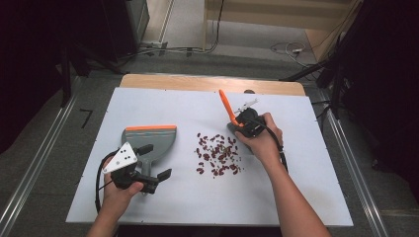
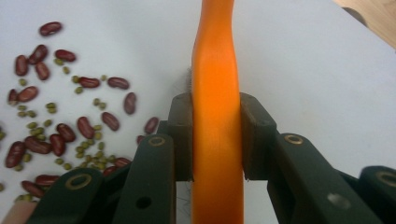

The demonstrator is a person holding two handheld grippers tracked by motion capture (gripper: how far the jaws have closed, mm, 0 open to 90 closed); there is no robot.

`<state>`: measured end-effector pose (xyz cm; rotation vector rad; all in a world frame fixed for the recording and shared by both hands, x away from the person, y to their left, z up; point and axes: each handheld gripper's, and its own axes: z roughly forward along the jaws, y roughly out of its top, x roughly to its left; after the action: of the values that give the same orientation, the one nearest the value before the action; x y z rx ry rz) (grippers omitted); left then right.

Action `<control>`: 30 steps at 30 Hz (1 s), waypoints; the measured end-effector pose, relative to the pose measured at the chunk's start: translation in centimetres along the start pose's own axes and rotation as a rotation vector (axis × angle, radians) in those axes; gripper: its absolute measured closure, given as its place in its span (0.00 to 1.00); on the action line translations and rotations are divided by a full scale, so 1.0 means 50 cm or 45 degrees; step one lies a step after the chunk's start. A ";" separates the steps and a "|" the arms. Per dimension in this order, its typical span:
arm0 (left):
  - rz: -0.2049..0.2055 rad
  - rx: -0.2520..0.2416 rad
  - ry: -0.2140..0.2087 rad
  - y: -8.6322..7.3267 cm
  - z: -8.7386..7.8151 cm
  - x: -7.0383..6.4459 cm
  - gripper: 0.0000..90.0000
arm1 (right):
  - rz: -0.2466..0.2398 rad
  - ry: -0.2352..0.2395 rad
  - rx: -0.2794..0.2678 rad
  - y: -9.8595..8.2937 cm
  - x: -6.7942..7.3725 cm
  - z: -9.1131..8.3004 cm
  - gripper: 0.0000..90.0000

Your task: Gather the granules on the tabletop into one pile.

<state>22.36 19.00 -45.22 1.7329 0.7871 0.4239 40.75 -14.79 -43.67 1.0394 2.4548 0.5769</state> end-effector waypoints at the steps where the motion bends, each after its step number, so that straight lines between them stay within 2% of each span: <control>1: -0.002 -0.004 -0.001 0.000 -0.001 0.001 0.00 | -0.017 0.013 -0.002 0.002 0.006 0.001 0.77; 4: -0.014 -0.010 -0.001 0.000 -0.002 0.001 0.00 | -0.066 0.016 0.016 0.004 0.023 -0.001 0.77; 8: -0.006 -0.021 -0.001 0.002 -0.003 -0.001 0.00 | -0.095 0.024 0.036 0.004 0.034 -0.005 0.77; 15: -0.006 -0.035 0.010 0.003 -0.006 0.000 0.00 | -0.112 0.045 0.023 0.000 0.045 -0.008 0.77; 30: -0.001 -0.033 0.011 0.002 -0.004 -0.001 0.00 | -0.144 0.136 0.010 -0.014 0.072 -0.026 0.77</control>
<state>22.21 19.08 -45.03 1.7079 0.7853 0.4392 37.38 -12.86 -43.68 0.8863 2.5908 0.6008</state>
